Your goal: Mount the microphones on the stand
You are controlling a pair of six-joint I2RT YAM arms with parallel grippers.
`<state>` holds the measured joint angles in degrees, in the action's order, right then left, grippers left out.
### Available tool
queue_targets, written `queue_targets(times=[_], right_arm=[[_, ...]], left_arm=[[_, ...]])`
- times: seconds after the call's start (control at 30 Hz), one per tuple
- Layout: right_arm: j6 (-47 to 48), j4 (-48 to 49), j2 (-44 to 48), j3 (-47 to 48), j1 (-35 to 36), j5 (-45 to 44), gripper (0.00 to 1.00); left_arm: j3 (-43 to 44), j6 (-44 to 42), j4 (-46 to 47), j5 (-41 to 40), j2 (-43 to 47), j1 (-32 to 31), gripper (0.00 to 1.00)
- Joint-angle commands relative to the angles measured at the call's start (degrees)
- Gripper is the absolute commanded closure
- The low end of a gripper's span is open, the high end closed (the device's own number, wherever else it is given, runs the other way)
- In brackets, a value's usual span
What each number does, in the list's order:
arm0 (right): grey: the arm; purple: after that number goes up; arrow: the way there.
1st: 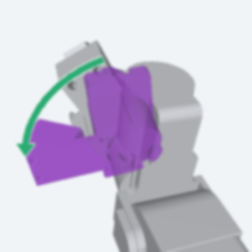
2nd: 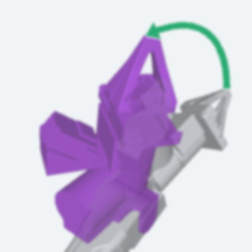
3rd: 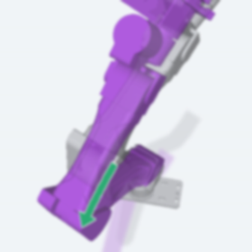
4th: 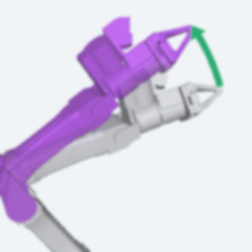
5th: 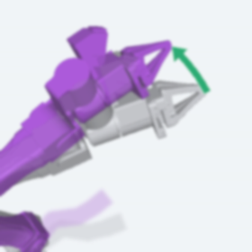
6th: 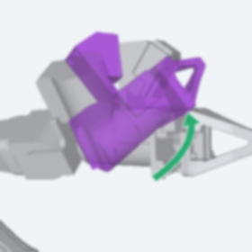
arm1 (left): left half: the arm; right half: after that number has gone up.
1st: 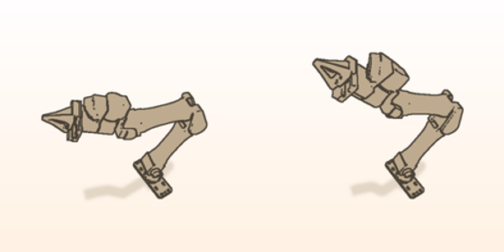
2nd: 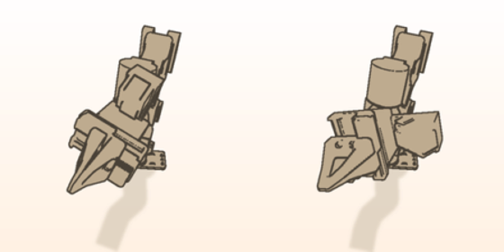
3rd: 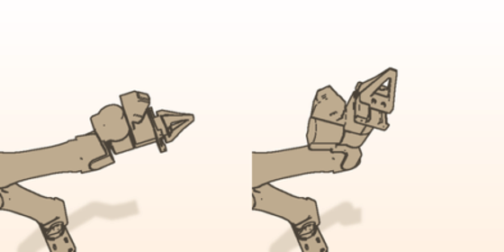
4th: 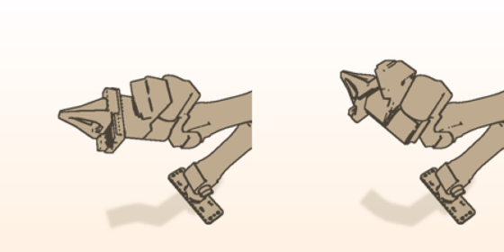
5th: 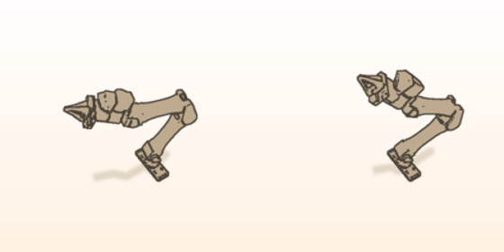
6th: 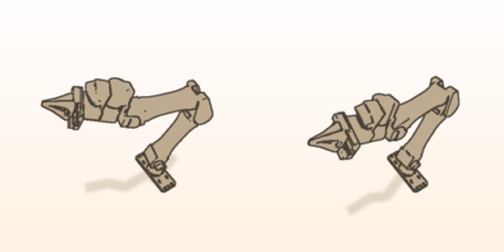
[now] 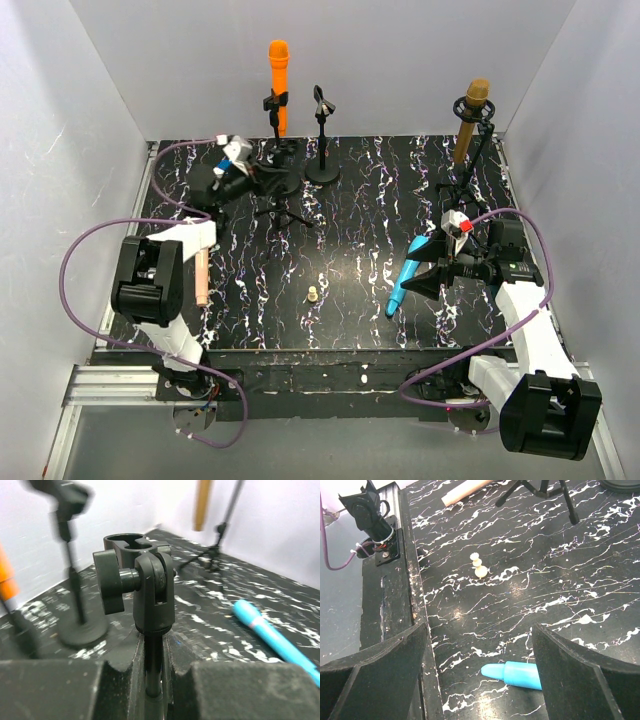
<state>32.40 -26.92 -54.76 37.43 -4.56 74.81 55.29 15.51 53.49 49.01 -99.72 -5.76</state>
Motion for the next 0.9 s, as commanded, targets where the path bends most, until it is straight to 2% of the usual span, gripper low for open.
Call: queue_targets(times=[0.0, 0.2, 0.37, 0.6, 0.73, 0.87], right_arm=[[1.0, 0.11, 0.27, 2.47, -0.63, 1.31, 0.09], [1.08, 0.2, 0.8, 2.21, -1.42, 1.66, 0.09], [1.08, 0.11, 0.62, 2.12, -1.94, 1.92, 0.09], [1.0, 0.02, 0.45, 2.12, -2.3, 2.19, 0.08], [1.0, -0.07, -0.17, 2.3, -2.47, 2.45, 0.08], [1.08, -0.24, -0.52, 2.3, -2.47, 2.63, 0.08]], left_arm=[[1.14, -0.65, 2.74, 1.35, 5.86, -8.11, 1.0], [2.98, -2.24, 2.66, 0.12, 2.61, -17.96, 1.0], [4.04, -1.27, 5.65, -0.23, -1.17, -22.53, 1.0], [0.53, -3.28, 5.39, 0.64, -1.0, -23.86, 0.99], [-3.34, -6.71, 3.38, 0.21, 1.1, -23.86, 0.87], [-5.19, -9.88, -0.32, -0.15, 2.95, -23.86, 0.82]])
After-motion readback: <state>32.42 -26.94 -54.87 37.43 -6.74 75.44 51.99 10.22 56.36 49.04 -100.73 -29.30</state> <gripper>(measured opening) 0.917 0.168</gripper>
